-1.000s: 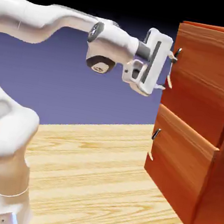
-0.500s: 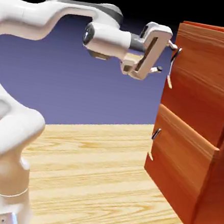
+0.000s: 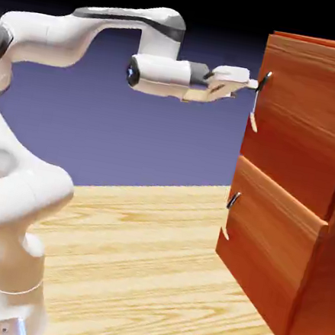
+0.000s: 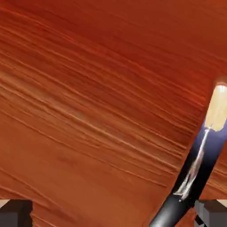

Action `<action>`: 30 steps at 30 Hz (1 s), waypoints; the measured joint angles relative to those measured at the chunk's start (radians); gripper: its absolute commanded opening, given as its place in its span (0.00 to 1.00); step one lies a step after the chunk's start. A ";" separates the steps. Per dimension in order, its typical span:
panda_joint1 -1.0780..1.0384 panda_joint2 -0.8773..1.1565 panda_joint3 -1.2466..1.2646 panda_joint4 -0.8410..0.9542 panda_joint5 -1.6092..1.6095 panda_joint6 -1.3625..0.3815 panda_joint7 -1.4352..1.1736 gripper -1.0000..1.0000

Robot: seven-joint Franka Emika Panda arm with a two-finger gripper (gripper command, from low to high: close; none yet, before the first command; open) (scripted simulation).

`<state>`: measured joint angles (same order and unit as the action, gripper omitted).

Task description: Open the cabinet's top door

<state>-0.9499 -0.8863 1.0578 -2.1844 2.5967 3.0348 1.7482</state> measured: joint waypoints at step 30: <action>0.211 0.136 -0.146 -0.132 0.125 -0.237 0.010 0.00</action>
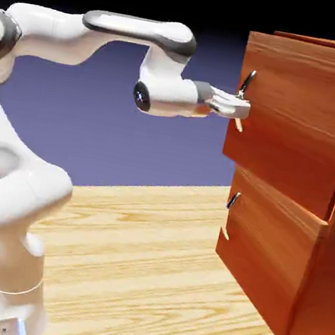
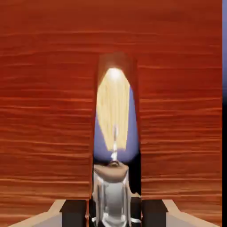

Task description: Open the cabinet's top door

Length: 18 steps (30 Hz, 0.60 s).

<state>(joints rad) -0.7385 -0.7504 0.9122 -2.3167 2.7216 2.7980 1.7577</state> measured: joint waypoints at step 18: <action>0.424 -0.230 -0.641 -0.443 -0.714 -0.484 0.298 0.00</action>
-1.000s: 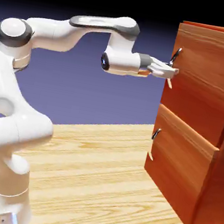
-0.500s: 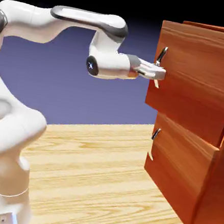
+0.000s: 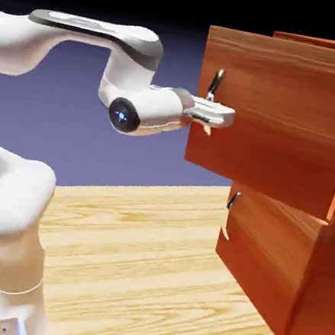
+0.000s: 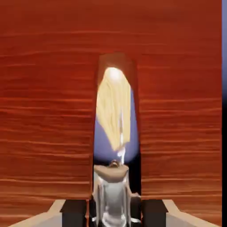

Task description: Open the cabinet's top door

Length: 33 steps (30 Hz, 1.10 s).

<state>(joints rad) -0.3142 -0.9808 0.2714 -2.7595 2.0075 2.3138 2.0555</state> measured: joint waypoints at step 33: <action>0.211 0.634 -1.124 0.569 -0.986 -1.343 -0.157 0.00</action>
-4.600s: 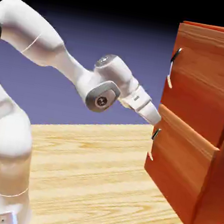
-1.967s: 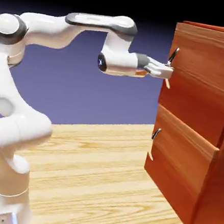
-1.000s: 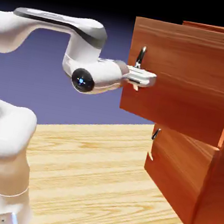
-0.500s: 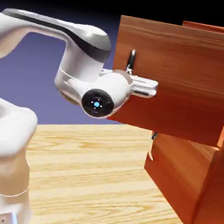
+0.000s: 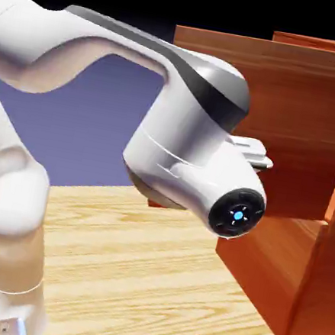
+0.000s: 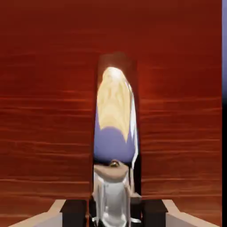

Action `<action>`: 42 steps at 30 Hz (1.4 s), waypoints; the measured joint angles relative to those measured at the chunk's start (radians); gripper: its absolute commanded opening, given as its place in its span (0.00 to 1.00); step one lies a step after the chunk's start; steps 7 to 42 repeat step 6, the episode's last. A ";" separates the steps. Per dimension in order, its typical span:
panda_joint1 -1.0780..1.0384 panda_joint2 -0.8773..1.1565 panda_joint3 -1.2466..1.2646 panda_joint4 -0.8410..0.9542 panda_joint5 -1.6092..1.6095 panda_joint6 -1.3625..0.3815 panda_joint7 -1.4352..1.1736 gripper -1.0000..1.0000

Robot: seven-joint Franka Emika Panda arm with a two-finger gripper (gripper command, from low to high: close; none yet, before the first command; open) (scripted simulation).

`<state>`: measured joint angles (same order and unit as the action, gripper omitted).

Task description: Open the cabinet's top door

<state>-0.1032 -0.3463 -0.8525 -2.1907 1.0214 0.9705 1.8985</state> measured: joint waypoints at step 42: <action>0.043 0.217 -0.116 0.176 0.001 -0.229 -0.105 0.00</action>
